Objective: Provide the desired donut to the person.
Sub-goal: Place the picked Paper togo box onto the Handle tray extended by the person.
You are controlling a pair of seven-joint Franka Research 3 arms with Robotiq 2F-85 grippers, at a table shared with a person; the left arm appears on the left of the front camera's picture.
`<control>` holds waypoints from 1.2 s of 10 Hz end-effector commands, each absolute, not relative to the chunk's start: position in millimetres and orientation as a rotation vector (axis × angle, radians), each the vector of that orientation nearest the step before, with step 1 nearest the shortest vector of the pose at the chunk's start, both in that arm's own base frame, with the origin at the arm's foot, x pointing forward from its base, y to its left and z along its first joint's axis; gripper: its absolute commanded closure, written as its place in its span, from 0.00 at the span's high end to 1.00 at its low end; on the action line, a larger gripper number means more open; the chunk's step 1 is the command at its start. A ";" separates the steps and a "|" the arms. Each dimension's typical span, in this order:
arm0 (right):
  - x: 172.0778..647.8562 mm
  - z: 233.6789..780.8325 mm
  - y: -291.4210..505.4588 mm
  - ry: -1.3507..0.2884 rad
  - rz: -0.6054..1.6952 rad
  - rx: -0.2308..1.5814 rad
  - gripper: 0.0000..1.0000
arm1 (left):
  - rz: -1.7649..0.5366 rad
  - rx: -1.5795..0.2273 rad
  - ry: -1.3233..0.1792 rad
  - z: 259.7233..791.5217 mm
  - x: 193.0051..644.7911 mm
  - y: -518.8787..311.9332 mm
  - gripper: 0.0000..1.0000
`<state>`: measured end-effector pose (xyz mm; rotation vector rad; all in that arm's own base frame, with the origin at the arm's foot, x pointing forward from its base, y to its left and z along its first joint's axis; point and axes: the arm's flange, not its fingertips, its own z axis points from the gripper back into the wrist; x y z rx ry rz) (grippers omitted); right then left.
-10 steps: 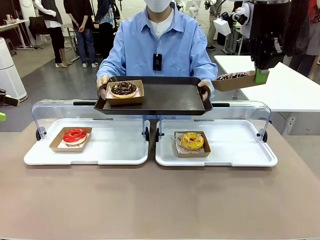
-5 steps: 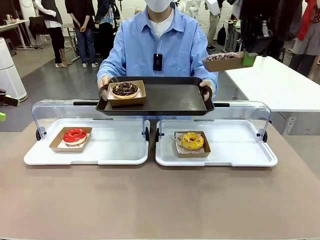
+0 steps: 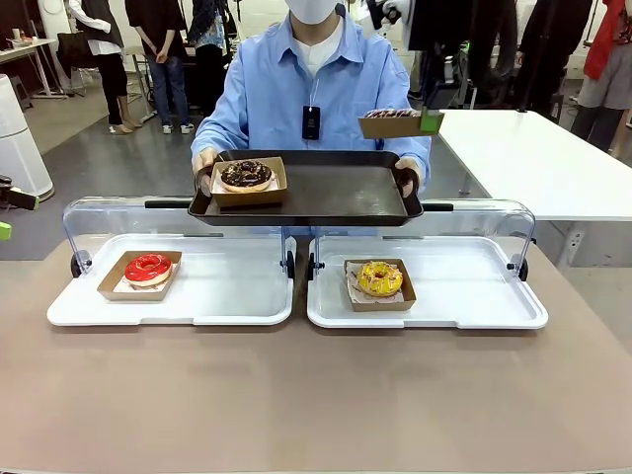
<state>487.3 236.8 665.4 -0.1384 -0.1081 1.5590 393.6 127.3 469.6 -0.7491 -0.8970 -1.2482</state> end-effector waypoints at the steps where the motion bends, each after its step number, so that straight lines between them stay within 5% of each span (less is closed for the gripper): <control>1: 503.2 660.4 256.1 -0.106 1.537 -0.089 0.02 | -1.250 -0.751 -0.902 470.3 392.5 128.6 1.00; 12: 514.6 583.7 274.5 -0.029 1.637 0.041 0.02 | -1.250 -0.751 -0.902 470.3 392.5 128.6 1.00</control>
